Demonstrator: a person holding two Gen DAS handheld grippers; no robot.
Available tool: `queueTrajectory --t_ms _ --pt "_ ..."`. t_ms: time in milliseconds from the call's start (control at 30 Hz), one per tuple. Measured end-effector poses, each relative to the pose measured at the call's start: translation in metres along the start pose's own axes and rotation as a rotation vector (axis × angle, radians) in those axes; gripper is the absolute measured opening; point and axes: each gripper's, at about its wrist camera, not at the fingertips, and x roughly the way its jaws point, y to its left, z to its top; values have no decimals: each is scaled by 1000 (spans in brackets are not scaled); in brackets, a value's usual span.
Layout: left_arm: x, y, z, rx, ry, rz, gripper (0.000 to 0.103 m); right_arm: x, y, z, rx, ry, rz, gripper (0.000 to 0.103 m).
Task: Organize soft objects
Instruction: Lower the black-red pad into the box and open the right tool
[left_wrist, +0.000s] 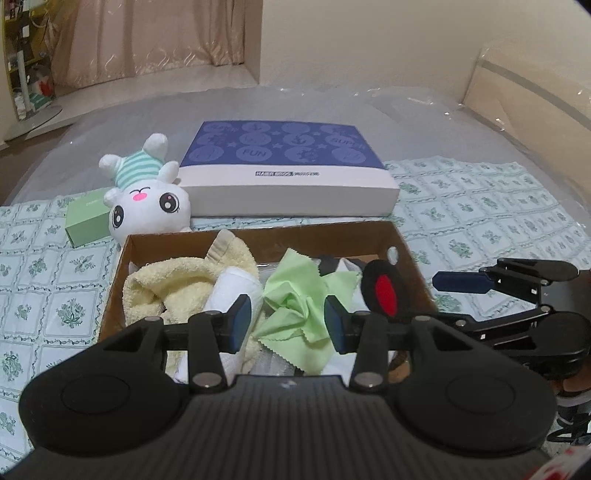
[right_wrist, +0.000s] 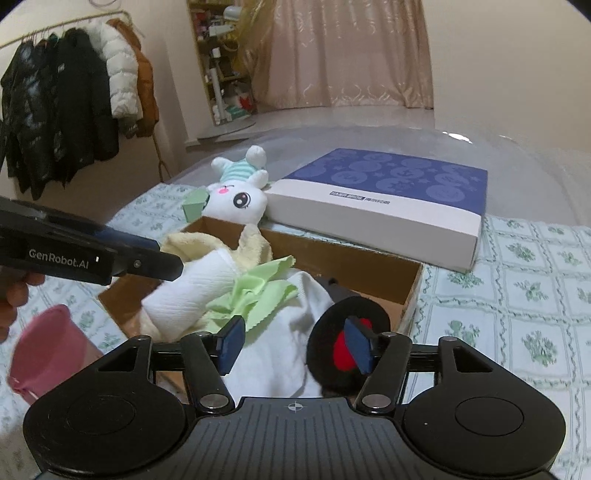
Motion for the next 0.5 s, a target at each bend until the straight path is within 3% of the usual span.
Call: queueTrajectory --t_ms 500 --pt "-115 -23 -35 36 -122 -92 41 -101 48 -13 167 -151 -87 73"
